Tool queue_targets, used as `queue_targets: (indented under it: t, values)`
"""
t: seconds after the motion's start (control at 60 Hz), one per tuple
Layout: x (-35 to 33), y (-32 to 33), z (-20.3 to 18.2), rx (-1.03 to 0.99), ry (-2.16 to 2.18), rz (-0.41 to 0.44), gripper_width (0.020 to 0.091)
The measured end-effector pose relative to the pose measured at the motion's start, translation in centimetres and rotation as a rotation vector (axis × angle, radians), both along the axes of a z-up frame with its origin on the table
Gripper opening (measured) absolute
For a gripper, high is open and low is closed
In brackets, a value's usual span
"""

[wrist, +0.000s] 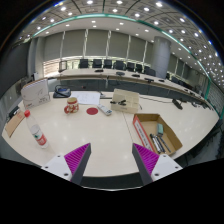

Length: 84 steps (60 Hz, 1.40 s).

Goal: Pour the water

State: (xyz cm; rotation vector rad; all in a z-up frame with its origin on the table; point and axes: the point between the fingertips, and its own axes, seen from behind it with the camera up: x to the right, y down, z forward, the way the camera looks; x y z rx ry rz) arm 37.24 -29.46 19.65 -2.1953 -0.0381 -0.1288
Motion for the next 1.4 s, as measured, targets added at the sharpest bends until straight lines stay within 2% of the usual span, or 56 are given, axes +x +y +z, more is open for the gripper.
queue_targets:
  t: [0.117, 0.55, 0.717, 0.917, 0.967, 1.05, 1.117, 1.15, 1.333, 1.4]
  values:
    - [-1.5, -0.4, -0.6, -0.005, -0.003, 0.017, 0.0858]
    - [-24.5, -3.8, -7.2, -0.023, 0.064, 0.149, 0.0862]
    - [-32.2, -0.1, -9.5, 0.055, 0.09, 0.179, 0.0861]
    - [-36.0, 7.3, -11.9, 0.171, 0.097, 0.13, 0.0849]
    - [-35.9, 8.9, -12.3, 0.191, 0.09, 0.108, 0.0811]
    - [-35.8, 10.9, -12.9, 0.213, 0.073, 0.075, 0.0694]
    - [-36.0, 11.9, -12.9, 0.244, 0.071, 0.068, 0.0548]
    - [-36.3, 12.1, -12.7, 0.253, 0.073, 0.067, 0.0542]
    - [-37.4, 12.5, -12.3, 0.257, 0.108, 0.091, 0.0403]
    - [-38.6, 12.9, -11.6, 0.253, 0.116, 0.108, 0.0374]
